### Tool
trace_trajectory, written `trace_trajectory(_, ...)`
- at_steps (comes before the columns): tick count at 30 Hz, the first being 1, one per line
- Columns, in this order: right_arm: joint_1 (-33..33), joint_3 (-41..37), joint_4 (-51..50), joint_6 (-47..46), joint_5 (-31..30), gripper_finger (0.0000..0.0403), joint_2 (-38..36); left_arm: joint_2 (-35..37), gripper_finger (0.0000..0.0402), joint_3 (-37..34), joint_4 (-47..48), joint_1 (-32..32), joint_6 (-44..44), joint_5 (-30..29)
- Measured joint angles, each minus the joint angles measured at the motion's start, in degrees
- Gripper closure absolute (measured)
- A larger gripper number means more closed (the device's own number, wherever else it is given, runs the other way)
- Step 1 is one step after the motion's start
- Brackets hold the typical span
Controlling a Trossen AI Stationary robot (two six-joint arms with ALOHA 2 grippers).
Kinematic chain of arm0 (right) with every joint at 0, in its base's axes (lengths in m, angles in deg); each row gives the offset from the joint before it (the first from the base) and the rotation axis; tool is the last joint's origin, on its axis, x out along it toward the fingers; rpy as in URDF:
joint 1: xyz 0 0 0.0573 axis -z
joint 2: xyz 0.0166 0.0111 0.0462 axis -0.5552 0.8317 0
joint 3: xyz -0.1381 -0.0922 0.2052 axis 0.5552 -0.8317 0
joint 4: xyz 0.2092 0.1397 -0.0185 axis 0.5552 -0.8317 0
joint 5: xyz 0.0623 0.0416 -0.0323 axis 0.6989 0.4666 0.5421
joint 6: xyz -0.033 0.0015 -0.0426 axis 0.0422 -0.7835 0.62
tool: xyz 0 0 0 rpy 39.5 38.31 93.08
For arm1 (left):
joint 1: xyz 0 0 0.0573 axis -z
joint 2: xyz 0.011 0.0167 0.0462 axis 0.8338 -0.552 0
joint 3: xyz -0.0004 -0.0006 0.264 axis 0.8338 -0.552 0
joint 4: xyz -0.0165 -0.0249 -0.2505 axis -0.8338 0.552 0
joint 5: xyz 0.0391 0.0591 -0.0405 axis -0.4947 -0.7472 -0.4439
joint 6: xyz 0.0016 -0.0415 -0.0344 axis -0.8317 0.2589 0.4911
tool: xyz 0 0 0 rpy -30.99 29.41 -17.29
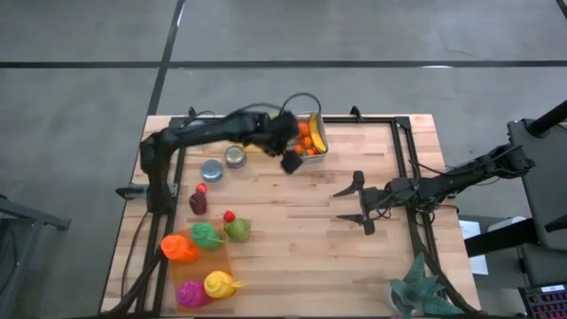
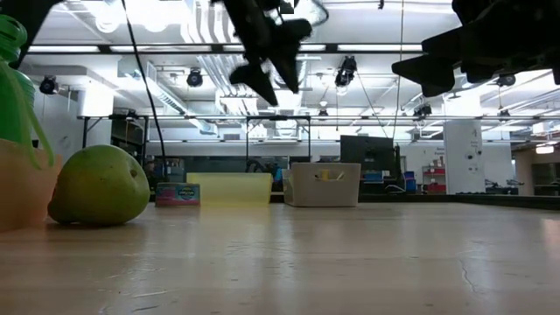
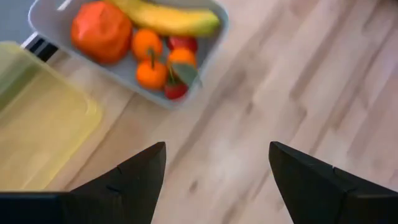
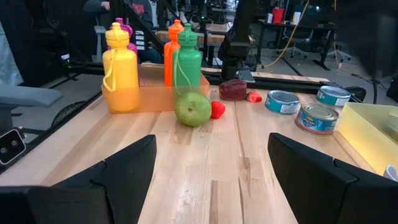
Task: Pick & Place Food Item
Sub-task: Put the green pear into the gray bin
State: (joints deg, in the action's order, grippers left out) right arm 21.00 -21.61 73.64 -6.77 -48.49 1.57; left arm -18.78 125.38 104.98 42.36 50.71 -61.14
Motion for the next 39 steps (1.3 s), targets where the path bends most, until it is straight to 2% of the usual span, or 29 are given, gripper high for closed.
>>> trace_trajectory(4, 0.0, 0.0, 0.0, 0.0, 0.0, 0.0097, 0.0, 2.5, 0.0112, 0.0, 7.6, 5.7, 1.1, -4.6)
trace_trajectory(10, 0.0, 0.0, 0.0, 0.0, 0.0, 0.0097, 0.0, 3.7, 0.0112, -0.8, 18.6, 13.1, 14.7, -11.1)
trace_trajectory(14, 0.0, 0.0, 0.0, 0.0, 0.0, 0.0097, 0.0, 4.3, 0.0112, -3.7, 23.5, 17.0, 23.2, -8.8)
trace_trajectory(17, 0.0, 0.0, 0.0, 0.0, 0.0, 0.0097, 0.0, 4.9, 0.0112, -6.8, 24.3, 19.7, 25.9, -6.4)
trace_trajectory(25, 0.0, 0.0, 0.0, 0.0, 0.0, 0.0097, 0.0, 5.1, 0.0112, -12.4, 23.6, 24.0, 27.7, -5.6)
trace_trajectory(34, 0.0, 0.0, 0.0, 0.0, 0.0, 0.0097, 0.0, 5.5, 0.0112, -12.9, 22.4, 26.0, 22.2, -5.1)
trace_trajectory(39, 0.0, 0.0, 0.0, 0.0, 0.0, 0.0097, 0.0, 5.5, 0.0112, -14.0, 19.7, 30.0, 23.8, -5.4)
